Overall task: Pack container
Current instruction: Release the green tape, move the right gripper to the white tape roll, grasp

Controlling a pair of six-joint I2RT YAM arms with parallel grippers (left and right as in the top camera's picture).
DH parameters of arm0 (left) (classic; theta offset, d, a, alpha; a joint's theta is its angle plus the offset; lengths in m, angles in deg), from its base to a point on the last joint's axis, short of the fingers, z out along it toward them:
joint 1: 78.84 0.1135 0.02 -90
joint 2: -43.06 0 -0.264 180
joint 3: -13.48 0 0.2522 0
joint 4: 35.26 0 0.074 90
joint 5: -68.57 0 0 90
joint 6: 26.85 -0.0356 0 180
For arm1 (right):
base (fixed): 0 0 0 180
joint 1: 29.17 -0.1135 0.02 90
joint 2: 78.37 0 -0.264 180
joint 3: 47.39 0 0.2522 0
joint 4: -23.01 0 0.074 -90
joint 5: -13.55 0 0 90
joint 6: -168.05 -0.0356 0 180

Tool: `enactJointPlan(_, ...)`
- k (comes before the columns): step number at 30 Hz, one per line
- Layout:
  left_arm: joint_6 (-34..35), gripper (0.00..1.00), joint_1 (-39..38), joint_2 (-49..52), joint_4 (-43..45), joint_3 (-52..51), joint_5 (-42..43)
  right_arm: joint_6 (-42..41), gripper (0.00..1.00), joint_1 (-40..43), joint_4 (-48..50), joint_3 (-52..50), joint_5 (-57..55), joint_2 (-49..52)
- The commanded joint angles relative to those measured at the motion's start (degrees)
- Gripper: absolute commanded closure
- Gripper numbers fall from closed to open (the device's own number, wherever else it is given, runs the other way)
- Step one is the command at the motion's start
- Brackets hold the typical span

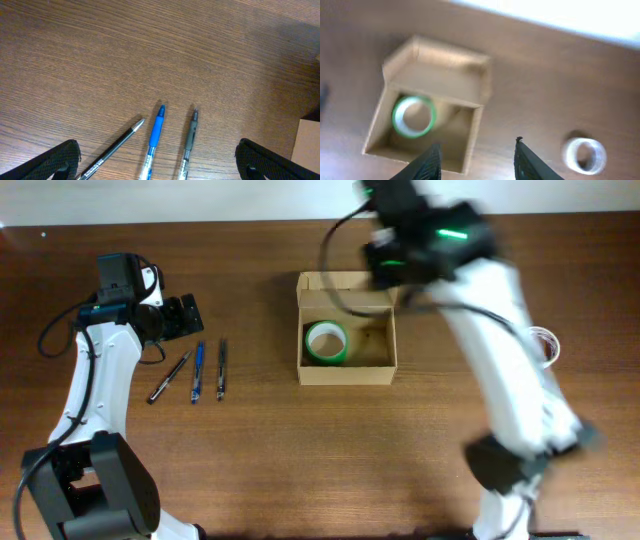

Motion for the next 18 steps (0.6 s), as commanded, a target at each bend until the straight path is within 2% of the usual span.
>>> enactJointPlan(1,-0.94,0.01,0.17,0.42,-0.04,1.09,0.0,-0.42,0.55,7.93,-1.64,0.28,-4.59,-10.05)
enactJointPlan(4,-0.94,0.01,0.17,0.42,-0.04,1.09,0.0,-3.96,0.55,19.19,-0.59,-5.14,-4.2,-16.57)
enactJointPlan(6,-0.94,0.01,0.17,0.42,-0.04,1.09,0.0,-6.16,0.51,27.52,1.44,-11.37,-2.82,-19.82)
enactJointPlan(10,-0.94,0.01,0.17,0.42,-0.04,1.09,0.0,-10.75,0.5,41.83,6.14,-27.52,2.54,-21.99)
enactJointPlan(16,-0.94,0.01,0.17,0.42,-0.04,1.09,0.0,-12.39,0.46,52.24,17.4,-47.84,12.72,-16.31)
enactJointPlan(18,-0.94,0.01,0.17,0.42,-0.02,1.09,0.0,-12.98,0.46,53.64,20.83,-51.36,15.1,-13.7)
